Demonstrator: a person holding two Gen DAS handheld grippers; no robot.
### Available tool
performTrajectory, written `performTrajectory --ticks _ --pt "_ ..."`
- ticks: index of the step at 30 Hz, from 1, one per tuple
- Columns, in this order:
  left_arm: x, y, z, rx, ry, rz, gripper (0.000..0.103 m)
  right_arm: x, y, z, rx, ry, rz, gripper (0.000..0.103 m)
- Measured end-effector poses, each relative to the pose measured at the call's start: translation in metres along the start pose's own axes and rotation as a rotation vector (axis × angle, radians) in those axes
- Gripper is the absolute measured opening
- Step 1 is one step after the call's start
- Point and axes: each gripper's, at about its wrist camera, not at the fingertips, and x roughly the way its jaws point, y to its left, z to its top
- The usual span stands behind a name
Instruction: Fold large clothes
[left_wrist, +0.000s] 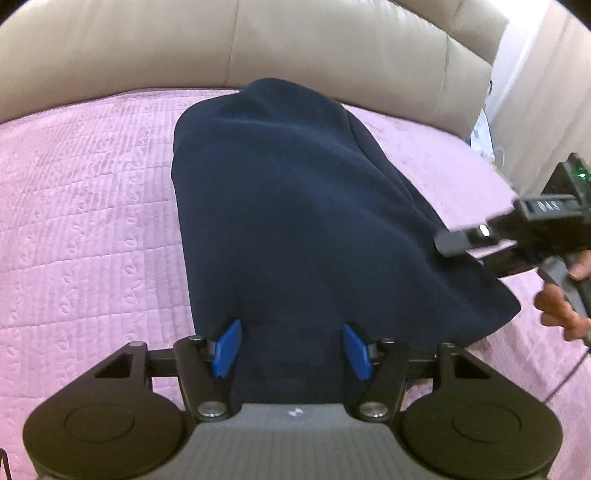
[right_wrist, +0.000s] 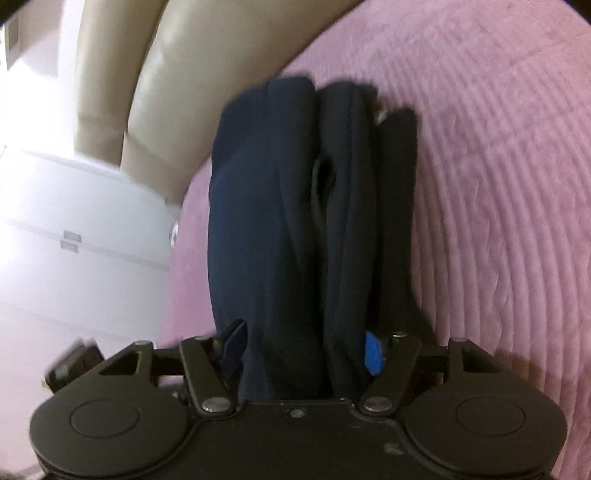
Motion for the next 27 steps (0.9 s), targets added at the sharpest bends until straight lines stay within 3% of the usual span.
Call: performTrajectory --ticks 1,2,3,8,10,13,15,18,20,22,23,25,26,27 --pt "0.0 -0.002 0.0 0.013 0.006 0.008 0.064 -0.003 0.003 -0.007 -0.021 -0.008 -0.018 0.051" --pt "-0.001 -0.004 0.0 0.022 0.012 0.013 0.066 -0.009 0.006 -0.012 -0.033 -0.038 -0.03 0.027" --pt "-0.002 -0.006 0.001 0.032 0.019 0.014 0.067 -0.015 0.011 -0.016 -0.043 -0.075 -0.025 0.023" --pt "-0.008 -0.002 -0.002 0.011 0.049 -0.042 0.074 -0.063 0.057 -0.043 -0.209 -0.33 0.032 0.02" --pt "-0.015 0.003 -0.004 -0.032 0.051 -0.109 0.074 -0.057 0.042 -0.049 -0.183 -0.31 -0.035 0.02" --pt "-0.012 0.009 -0.008 -0.051 0.09 -0.103 0.071 -0.035 -0.01 -0.056 -0.097 -0.228 -0.164 0.02" --pt "-0.011 0.017 -0.006 -0.097 0.112 -0.119 0.07 -0.027 -0.039 -0.06 -0.033 -0.205 -0.164 0.018" --pt "-0.019 0.036 0.009 -0.178 0.005 -0.171 0.072 -0.03 -0.041 -0.065 -0.07 -0.205 -0.172 0.018" --pt "-0.013 0.048 0.026 -0.208 -0.049 -0.133 0.075 -0.033 -0.03 -0.069 -0.128 -0.196 -0.223 0.019" --pt "0.016 0.064 0.047 -0.271 -0.007 -0.14 0.079 -0.03 -0.017 -0.065 -0.156 -0.171 -0.252 0.025" --pt "0.028 0.071 0.054 -0.304 0.005 -0.186 0.081 -0.028 -0.012 -0.062 -0.168 -0.154 -0.255 0.035" --pt "0.057 0.087 0.068 -0.396 0.032 -0.246 0.085 -0.022 -0.001 -0.051 -0.184 -0.149 -0.268 0.066" --pt "0.066 0.092 0.071 -0.42 0.039 -0.247 0.086 -0.027 0.005 -0.047 -0.197 -0.176 -0.321 0.091" --pt "0.076 0.096 0.076 -0.44 0.039 -0.246 0.087 -0.025 0.012 -0.037 -0.217 -0.21 -0.35 0.095"
